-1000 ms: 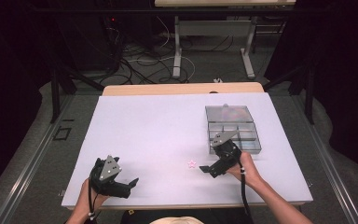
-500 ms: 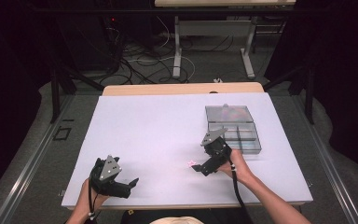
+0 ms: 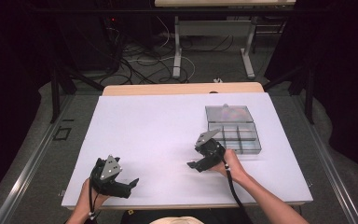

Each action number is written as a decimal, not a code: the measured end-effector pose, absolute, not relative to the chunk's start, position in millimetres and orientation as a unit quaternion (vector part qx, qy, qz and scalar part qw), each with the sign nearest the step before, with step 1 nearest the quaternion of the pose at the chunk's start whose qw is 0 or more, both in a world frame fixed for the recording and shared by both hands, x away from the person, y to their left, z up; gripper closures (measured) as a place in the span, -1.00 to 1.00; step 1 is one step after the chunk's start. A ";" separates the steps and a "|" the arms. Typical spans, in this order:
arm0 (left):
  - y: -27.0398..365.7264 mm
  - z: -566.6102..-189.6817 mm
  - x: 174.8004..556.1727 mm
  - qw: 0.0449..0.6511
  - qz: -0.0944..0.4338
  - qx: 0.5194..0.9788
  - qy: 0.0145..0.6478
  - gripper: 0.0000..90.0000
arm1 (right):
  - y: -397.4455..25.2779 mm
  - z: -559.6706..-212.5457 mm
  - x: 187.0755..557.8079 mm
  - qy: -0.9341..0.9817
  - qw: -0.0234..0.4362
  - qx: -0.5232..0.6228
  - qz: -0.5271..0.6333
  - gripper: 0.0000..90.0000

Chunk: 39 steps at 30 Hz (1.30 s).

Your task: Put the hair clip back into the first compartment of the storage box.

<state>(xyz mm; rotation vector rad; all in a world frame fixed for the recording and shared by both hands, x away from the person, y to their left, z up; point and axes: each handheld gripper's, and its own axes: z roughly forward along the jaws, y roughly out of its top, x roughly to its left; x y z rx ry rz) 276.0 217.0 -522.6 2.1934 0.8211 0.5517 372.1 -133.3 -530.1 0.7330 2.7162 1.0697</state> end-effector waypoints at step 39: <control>219.3 -522.1 276.3 0.350 0.209 0.857 0.315 -0.99 | -124.7 -547.9 372.2 0.915 0.050 0.223 0.333 1.00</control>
